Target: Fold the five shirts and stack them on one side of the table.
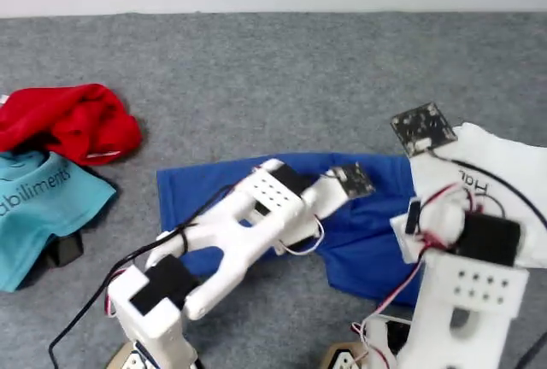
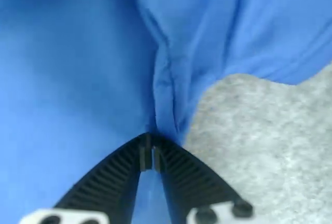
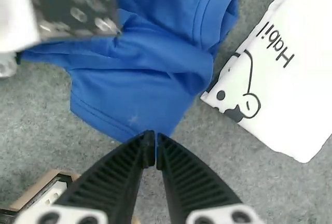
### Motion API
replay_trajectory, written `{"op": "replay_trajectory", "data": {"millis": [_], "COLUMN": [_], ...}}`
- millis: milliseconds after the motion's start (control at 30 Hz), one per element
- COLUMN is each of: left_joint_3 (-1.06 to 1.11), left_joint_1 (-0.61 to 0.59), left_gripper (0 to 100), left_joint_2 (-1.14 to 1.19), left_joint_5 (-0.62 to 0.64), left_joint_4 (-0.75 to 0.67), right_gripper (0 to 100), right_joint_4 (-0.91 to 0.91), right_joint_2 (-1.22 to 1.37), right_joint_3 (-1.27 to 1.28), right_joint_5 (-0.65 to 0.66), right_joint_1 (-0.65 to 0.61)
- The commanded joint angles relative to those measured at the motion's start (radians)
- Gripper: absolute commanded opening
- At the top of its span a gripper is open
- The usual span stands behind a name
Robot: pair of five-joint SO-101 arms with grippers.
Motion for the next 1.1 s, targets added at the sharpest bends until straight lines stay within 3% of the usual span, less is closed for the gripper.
{"op": "replay_trajectory", "data": {"millis": [0, 133, 267, 500, 800, 1067], "left_joint_3": [-0.045, -0.044, -0.053, -0.054, -0.051, -0.051], "left_joint_1": [0.051, 0.083, 0.041, -0.009, 0.124, 0.025], "left_gripper": [1, 1, 1, 1, 1, 1], "left_joint_2": [-0.017, -0.101, -0.172, -0.061, 0.015, -0.097], "left_joint_5": [0.000, -0.003, -0.017, -0.015, -0.020, -0.021], "left_joint_4": [0.029, 0.051, -0.005, -0.100, 0.020, 0.092], "right_gripper": [1.3, 1.3, 1.3, 1.3, 1.3, 1.2], "right_joint_4": [0.039, 0.041, 0.041, 0.041, 0.041, 0.041], "right_joint_2": [-0.076, -0.113, -0.120, -0.119, -0.114, -0.114], "right_joint_3": [0.008, 0.011, 0.011, 0.011, 0.012, 0.012], "right_joint_5": [-0.006, -0.006, -0.006, -0.008, -0.008, -0.008], "right_joint_1": [0.012, 0.012, 0.012, 0.012, 0.012, 0.013]}}
